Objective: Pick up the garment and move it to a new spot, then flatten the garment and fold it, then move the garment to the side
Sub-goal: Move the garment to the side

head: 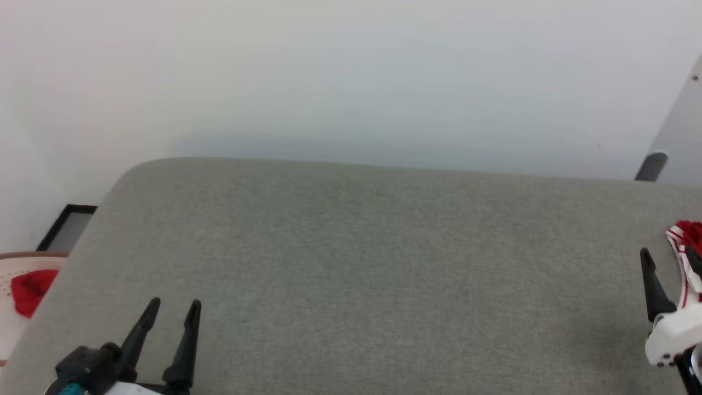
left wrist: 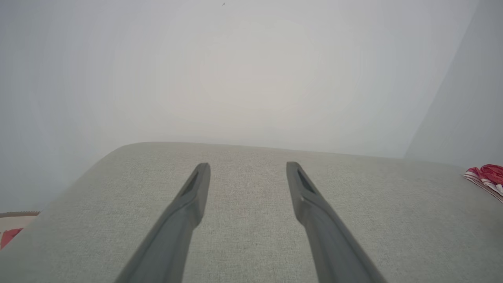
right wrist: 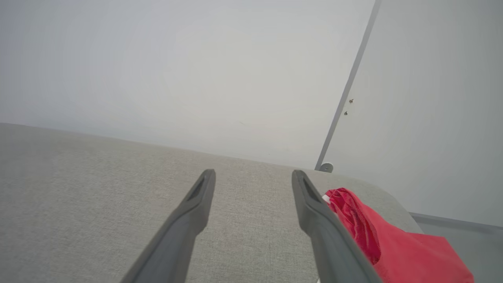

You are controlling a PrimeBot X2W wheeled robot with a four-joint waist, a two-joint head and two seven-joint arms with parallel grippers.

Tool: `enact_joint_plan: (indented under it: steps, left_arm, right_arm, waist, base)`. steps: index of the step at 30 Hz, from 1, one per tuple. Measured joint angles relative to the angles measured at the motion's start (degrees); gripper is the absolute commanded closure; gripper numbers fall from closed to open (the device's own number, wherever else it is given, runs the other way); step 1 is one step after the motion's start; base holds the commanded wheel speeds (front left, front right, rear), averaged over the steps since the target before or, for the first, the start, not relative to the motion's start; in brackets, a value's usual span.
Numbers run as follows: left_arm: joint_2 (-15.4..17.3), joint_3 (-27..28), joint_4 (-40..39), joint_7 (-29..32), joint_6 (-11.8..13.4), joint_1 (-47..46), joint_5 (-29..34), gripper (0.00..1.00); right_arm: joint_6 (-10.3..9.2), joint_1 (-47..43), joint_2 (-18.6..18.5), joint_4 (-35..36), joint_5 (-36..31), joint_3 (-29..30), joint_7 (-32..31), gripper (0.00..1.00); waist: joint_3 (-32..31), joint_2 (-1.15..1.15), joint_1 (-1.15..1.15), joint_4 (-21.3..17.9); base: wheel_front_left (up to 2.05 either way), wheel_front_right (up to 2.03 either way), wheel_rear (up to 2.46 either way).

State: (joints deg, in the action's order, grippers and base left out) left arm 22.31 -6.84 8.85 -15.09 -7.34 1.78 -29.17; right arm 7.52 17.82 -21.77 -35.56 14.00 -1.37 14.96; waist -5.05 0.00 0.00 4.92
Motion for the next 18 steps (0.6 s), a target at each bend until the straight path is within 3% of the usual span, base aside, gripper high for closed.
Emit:
enact_joint_plan:
  steps: [9,18]
  left_arm:
    - [-0.5,2.0,0.0,0.0,0.0,2.3,0.7,0.0]
    - [-0.8,4.0,0.2,0.0,0.0,4.7,0.9,0.0]
  right_arm:
    - [0.0,-9.1,5.3,8.1,-2.2,7.5,0.0,0.0]
    - [0.0,-17.5,11.4,16.0,-5.6,11.9,0.0,0.0]
  waist:
    - [-2.0,0.0,0.0,3.3]
    - [-3.1,0.0,0.0,3.9]
  base:
    - [0.0,0.0,0.0]
    - [0.0,0.0,0.0]
